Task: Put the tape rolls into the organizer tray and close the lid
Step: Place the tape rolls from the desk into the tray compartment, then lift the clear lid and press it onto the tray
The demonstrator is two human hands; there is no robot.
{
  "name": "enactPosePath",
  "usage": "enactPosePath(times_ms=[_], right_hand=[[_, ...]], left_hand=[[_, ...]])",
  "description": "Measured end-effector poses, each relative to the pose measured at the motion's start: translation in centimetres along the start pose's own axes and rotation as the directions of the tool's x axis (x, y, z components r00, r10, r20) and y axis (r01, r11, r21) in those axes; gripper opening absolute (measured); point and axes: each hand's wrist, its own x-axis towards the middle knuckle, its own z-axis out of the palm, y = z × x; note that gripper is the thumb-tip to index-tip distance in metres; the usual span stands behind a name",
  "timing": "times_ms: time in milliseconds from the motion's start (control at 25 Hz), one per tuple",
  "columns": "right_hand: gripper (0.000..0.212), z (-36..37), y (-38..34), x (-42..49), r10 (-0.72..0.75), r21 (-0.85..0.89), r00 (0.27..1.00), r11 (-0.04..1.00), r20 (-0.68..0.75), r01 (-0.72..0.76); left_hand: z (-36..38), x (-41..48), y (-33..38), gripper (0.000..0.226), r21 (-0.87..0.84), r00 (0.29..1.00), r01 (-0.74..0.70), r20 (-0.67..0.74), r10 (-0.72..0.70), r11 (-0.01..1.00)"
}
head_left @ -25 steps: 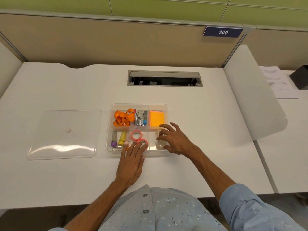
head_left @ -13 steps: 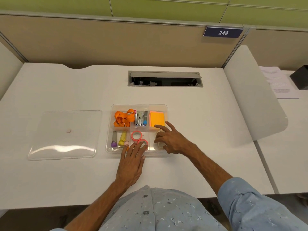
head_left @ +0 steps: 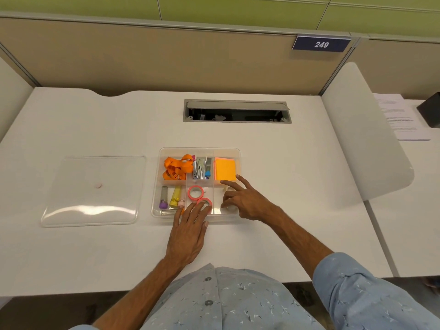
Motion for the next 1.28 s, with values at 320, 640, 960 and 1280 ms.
enactPosePath(times_ms=[320,640,960,1280], right_hand=[[0.054,0.1,-0.8,-0.2,0.118,0.185,0.986,0.978,-0.117,-0.095],[0.055,-3.1,-4.2,4.6,0.197,0.345,0.917,0.936,-0.348,-0.07],[0.053,-5.8,-16.4,15.3,-0.164,0.231,0.931,0.941,-0.327,0.247],[0.044,-4.1,-23.5,19.0,-0.226,0.035,0.964,0.972,-0.137,0.233]], left_hand=[[-0.1,0.0,-0.2,0.062,-0.011,1.0,-0.027,0.006,0.027,1.0],[-2.2,-1.4,-2.4,0.054,-0.158,0.971,0.032,-0.228,-0.068,0.987],[-7.1,-6.6,-12.5,0.058,-0.174,0.832,0.461,-0.258,-0.492,0.87],[-7.8,-9.6,-17.4,0.059,-0.03,0.794,0.608,0.028,-0.608,0.793]])
